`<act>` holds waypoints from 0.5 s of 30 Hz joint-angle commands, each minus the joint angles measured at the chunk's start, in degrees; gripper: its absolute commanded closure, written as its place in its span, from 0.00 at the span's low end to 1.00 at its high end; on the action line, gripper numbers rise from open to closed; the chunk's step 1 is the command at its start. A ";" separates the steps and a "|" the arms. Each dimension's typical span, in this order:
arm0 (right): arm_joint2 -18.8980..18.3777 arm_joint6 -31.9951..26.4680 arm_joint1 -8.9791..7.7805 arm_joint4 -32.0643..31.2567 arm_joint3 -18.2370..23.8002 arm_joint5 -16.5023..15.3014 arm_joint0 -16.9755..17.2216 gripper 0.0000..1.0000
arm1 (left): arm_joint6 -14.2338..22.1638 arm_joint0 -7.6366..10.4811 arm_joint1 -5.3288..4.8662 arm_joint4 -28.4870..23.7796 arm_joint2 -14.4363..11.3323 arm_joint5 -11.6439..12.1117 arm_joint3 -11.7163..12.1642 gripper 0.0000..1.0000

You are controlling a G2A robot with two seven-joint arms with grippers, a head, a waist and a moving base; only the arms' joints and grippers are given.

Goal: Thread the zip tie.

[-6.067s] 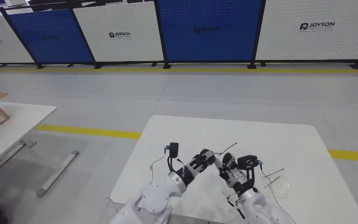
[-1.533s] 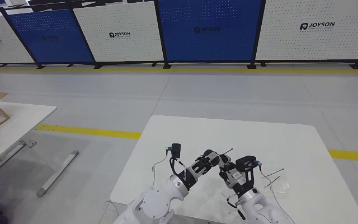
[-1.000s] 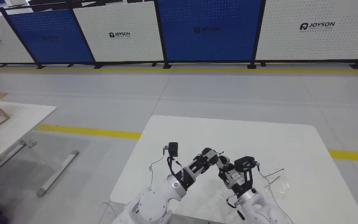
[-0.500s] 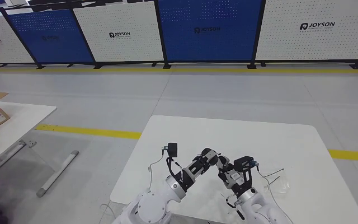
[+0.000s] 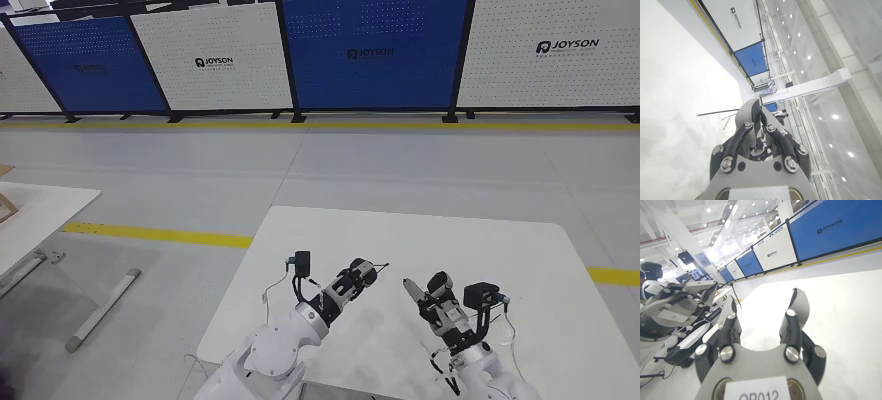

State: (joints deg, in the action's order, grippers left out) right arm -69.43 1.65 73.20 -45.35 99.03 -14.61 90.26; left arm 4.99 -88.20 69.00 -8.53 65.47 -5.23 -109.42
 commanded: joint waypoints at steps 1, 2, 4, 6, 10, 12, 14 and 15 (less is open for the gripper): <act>-2.54 1.93 -0.26 3.24 0.48 -2.19 1.64 0.00 | -0.11 -0.22 -0.04 -0.03 0.41 -0.26 0.81 1.00; -3.60 2.55 -0.40 4.36 0.68 -3.37 2.42 0.00 | -0.18 -0.34 -0.06 -0.02 0.57 -0.31 1.05 1.00; -6.47 4.38 -0.72 8.50 1.50 -4.87 4.41 0.00 | -0.84 -0.79 -0.06 -0.70 1.20 -0.13 1.80 1.00; -8.97 5.11 -1.12 12.13 2.31 -4.87 5.98 0.00 | -1.63 -1.24 -0.03 -1.51 1.65 0.49 2.30 1.00; -14.37 6.84 -2.27 17.32 3.97 -4.87 9.33 0.00 | -2.35 -2.05 -0.01 -2.72 2.55 1.55 2.96 1.00; -15.69 7.34 -2.72 19.66 4.81 -4.87 10.56 0.00 | -2.42 -2.30 -0.01 -2.85 2.75 1.76 3.15 1.00; -16.82 7.96 -3.22 22.86 5.46 -4.87 11.69 0.00 | -2.50 -2.45 0.01 -2.80 2.69 1.85 3.47 1.00; -17.09 7.90 -3.42 24.24 5.61 -4.87 12.05 0.00 | -2.53 -2.46 0.04 -2.72 2.57 1.87 3.60 1.00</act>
State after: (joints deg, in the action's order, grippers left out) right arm -86.25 9.58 69.98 -22.68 104.50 -19.47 101.98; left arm 2.50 -90.64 69.01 -11.34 68.16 -3.38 -105.95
